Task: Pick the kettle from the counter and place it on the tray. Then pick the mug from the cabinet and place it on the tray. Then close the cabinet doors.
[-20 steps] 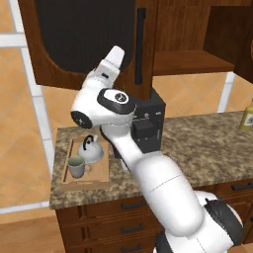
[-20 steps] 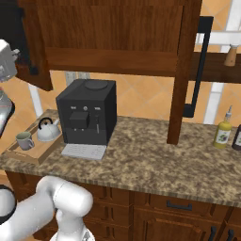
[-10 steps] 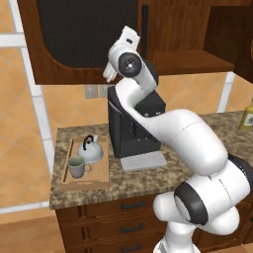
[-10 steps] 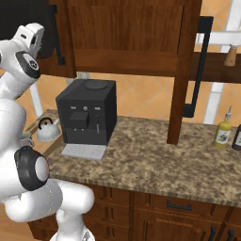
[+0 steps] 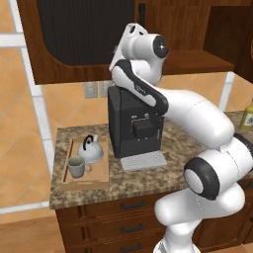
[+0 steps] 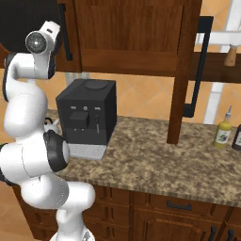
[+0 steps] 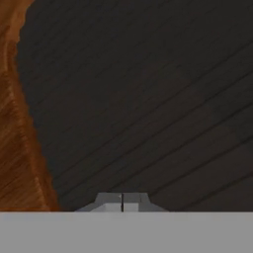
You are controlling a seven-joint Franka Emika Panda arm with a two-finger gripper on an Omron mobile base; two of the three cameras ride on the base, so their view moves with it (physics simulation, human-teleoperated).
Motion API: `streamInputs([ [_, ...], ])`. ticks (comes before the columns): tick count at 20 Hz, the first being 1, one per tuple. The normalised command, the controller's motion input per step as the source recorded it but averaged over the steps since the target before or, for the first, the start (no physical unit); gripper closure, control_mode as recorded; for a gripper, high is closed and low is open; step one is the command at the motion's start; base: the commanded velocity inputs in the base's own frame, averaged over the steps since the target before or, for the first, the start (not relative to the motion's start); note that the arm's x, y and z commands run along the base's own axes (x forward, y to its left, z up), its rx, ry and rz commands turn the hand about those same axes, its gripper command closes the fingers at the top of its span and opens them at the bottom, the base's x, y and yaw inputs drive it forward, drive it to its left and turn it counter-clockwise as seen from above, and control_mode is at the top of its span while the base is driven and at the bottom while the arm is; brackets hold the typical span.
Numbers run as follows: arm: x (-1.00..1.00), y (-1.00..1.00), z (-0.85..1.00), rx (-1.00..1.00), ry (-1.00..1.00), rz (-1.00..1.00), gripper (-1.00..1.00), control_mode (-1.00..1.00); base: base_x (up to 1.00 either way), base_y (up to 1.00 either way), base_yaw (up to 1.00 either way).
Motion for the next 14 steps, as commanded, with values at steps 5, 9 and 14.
streamInputs([
  [5,0.69,0.00,-0.26,0.13,0.05,0.11,1.00,-1.00,0.00,0.00,0.00],
  [9,-0.24,-0.19,0.08,0.07,0.00,-0.04,1.00,-1.00,0.00,0.00,0.00],
  [14,-0.80,-0.82,0.63,0.00,0.10,-0.13,1.00,-1.00,0.00,0.00,0.00],
])
